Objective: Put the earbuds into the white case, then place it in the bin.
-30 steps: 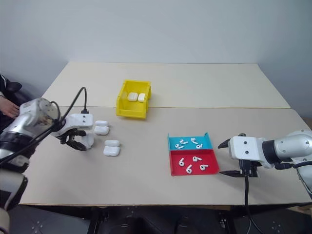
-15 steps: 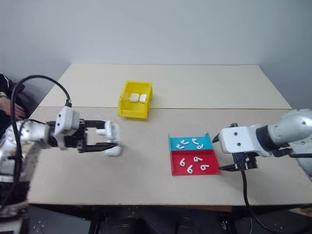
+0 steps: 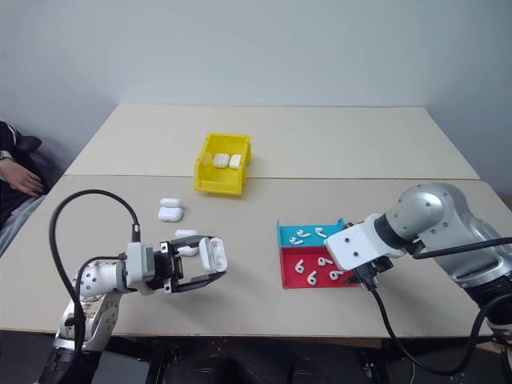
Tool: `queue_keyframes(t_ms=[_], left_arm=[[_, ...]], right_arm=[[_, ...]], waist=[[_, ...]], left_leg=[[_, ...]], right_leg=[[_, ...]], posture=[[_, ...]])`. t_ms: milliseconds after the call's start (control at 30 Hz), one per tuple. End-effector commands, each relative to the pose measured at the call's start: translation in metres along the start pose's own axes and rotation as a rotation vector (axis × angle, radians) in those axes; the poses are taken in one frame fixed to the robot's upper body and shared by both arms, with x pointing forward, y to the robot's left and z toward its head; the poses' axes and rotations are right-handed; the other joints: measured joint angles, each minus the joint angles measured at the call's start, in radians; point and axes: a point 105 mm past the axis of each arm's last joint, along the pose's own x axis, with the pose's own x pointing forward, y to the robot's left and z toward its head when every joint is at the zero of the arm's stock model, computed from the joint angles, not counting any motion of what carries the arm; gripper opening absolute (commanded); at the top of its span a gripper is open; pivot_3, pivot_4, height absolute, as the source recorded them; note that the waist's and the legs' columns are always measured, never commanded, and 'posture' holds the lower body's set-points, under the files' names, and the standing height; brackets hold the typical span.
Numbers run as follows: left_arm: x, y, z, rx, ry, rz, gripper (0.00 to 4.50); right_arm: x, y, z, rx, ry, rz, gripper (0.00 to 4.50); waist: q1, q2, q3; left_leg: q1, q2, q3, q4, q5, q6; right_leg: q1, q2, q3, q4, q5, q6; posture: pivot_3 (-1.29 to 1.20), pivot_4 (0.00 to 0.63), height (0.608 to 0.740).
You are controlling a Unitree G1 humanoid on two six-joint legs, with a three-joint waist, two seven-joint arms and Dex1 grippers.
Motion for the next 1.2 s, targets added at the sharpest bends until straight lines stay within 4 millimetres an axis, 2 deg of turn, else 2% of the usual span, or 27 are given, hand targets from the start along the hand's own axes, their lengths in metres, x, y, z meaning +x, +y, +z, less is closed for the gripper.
queue_keyframes(t_ms=[33, 133, 300, 600, 1200], left_arm=[[0.003, -0.002, 0.004, 0.028, -0.013, -0.016, 2.76], [0.004, -0.002, 0.006, 0.026, -0.021, -0.019, 2.76], [0.006, -0.005, 0.008, 0.019, -0.019, -0.047, 2.76], [0.008, -0.007, 0.008, 0.021, -0.011, -0.057, 2.76], [0.005, -0.009, 0.007, 0.024, 0.019, -0.063, 2.76]], right_arm=[[-0.002, -0.003, 0.000, -0.056, 0.040, 0.018, 2.94], [0.002, -0.004, 0.001, -0.069, 0.040, 0.022, 2.09], [0.009, -0.004, 0.002, -0.081, 0.044, 0.042, 2.09], [0.023, -0.007, -0.009, -0.110, 0.098, 0.062, 2.09], [0.034, -0.010, -0.014, -0.139, 0.100, 0.074, 2.09]], waist=[[-0.001, 0.000, 0.000], [-0.001, 0.000, 0.000], [-0.001, 0.001, 0.000], [-0.001, 0.001, 0.000], [-0.001, 0.001, -0.001]], left_leg=[[0.000, 0.000, 0.000, 0.000, 0.000, 0.000], [0.000, 0.000, 0.000, 0.000, 0.000, 0.000], [0.000, 0.000, 0.000, 0.000, 0.000, 0.000], [0.000, 0.000, 0.000, 0.000, 0.000, 0.000], [0.000, 0.000, 0.000, 0.000, 0.000, 0.000]], right_leg=[[0.000, 0.000, 0.000, 0.000, 0.000, 0.000], [0.000, 0.000, 0.000, 0.000, 0.000, 0.000], [0.000, 0.000, 0.000, 0.000, 0.000, 0.000], [0.000, 0.000, 0.000, 0.000, 0.000, 0.000], [0.000, 0.000, 0.000, 0.000, 0.000, 0.000]], posture=[[0.00, 0.150, 0.740], [0.00, 0.150, 0.740], [0.00, 0.150, 0.740], [0.00, 0.150, 0.740], [0.00, 0.150, 0.740]])
